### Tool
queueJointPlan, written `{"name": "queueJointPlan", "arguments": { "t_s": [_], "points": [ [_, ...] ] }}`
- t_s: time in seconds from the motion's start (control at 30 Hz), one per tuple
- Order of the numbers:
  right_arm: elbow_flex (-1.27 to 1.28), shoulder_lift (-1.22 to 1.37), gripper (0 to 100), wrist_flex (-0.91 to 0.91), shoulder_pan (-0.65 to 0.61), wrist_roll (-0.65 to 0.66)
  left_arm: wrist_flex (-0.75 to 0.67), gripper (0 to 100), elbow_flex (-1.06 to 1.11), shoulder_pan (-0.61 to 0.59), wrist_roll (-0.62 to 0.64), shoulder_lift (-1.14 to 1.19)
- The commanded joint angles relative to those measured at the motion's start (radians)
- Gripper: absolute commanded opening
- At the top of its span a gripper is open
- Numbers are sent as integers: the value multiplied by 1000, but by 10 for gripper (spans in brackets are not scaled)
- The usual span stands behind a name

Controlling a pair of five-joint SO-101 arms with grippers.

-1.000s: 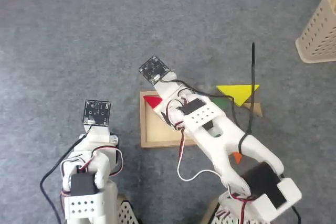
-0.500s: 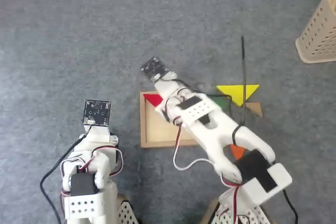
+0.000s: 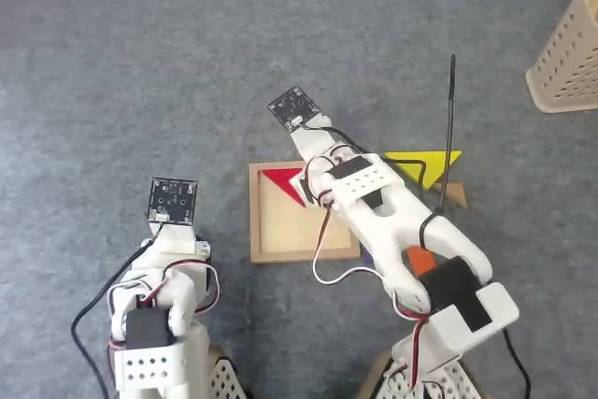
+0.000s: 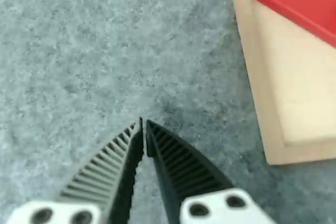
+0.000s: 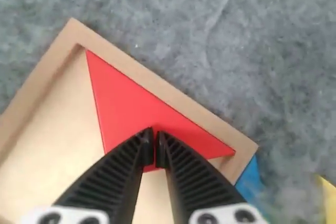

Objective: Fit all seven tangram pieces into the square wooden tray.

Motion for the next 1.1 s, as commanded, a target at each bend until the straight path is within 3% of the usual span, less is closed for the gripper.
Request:
{"name": "queueJointPlan", "arguments": {
  "t_s": [0.0, 0.2, 0.4, 0.57, 0.8, 1.07],
  "points": [
    [-57, -85, 17, 73, 27, -5, 6, 12, -7, 0, -5, -18],
    [-106, -483, 13, 400, 67, 0, 6, 12, -7, 0, -5, -18],
    [-121, -680, 17, 568, 298, 37, 6, 12, -7, 0, -5, -18],
    [-123, -572, 80, 648, 443, 173, 6, 12, -7, 0, -5, -18],
    [-255, -277, 260, 736, 553, 660, 6, 12, -7, 0, -5, -18],
    [-522, 4, 308, 817, 561, 868, 6, 12, -7, 0, -5, -18]
  ]
}}
